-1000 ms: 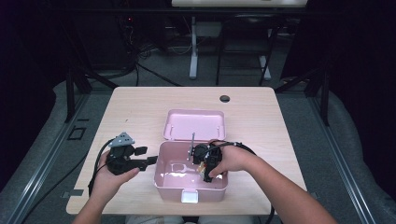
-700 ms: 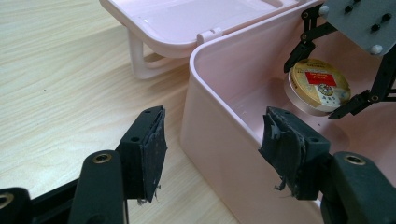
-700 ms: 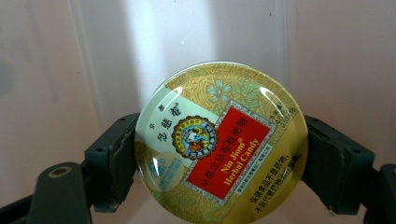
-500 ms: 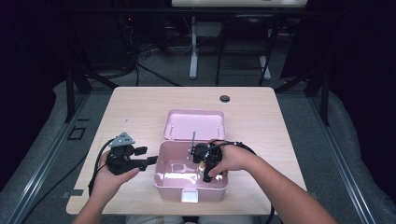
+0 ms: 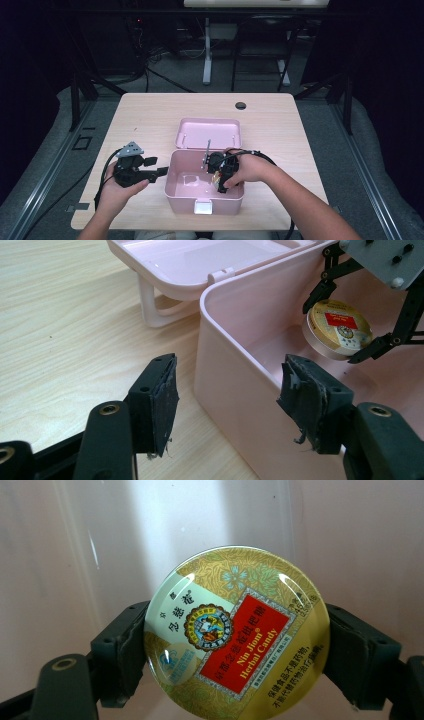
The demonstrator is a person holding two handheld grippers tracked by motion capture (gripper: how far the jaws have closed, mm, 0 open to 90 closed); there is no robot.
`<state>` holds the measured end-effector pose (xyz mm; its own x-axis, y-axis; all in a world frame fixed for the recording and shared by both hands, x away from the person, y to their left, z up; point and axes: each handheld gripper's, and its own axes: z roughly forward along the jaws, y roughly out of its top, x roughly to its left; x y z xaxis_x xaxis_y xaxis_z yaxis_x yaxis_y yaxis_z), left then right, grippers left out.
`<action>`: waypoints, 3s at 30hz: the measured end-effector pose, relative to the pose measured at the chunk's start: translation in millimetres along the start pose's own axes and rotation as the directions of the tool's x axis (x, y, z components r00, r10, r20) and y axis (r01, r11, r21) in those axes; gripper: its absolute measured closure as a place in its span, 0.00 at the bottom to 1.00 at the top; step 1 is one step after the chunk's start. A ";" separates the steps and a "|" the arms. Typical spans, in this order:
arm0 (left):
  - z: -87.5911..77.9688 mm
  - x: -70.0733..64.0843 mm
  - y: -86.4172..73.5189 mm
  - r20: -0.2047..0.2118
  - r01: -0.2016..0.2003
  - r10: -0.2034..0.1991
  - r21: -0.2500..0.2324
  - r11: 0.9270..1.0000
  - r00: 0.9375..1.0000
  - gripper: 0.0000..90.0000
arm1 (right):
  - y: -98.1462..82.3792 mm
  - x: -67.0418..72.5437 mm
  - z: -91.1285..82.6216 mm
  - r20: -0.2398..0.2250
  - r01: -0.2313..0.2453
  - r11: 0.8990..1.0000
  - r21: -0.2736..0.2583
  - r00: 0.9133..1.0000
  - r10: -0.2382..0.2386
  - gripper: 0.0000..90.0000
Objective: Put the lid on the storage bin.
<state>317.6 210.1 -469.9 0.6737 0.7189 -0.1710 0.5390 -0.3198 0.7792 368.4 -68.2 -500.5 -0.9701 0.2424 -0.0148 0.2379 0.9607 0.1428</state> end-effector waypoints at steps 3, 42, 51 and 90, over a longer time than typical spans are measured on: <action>0.0 -0.2 0.1 0.000 -0.001 0.001 0.000 1.000 1.000 0.44 | 0.0 -0.2 1.1 -0.002 0.000 1.000 0.001 1.000 0.000 0.22; 8.2 -12.9 -1.4 0.053 -0.052 0.050 0.037 0.998 0.997 0.59 | -8.5 5.0 -26.8 -0.005 -0.049 0.997 -0.056 0.999 0.049 0.24; 10.5 -14.7 -2.2 0.062 -0.068 0.066 0.040 0.997 0.996 0.62 | -8.2 7.7 -43.7 0.041 -0.016 0.997 -0.080 0.999 0.019 0.27; 11.3 -16.6 -5.3 0.066 -0.069 0.067 0.020 0.997 0.996 0.69 | -12.7 -26.1 -87.0 0.105 -0.193 0.964 -0.186 0.971 0.214 0.24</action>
<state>309.3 192.8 -478.0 0.7402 0.6536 -0.1577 0.5016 -0.3808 0.7768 386.5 -98.4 -415.9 -0.8858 0.4556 -0.0880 0.4071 0.8540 0.3241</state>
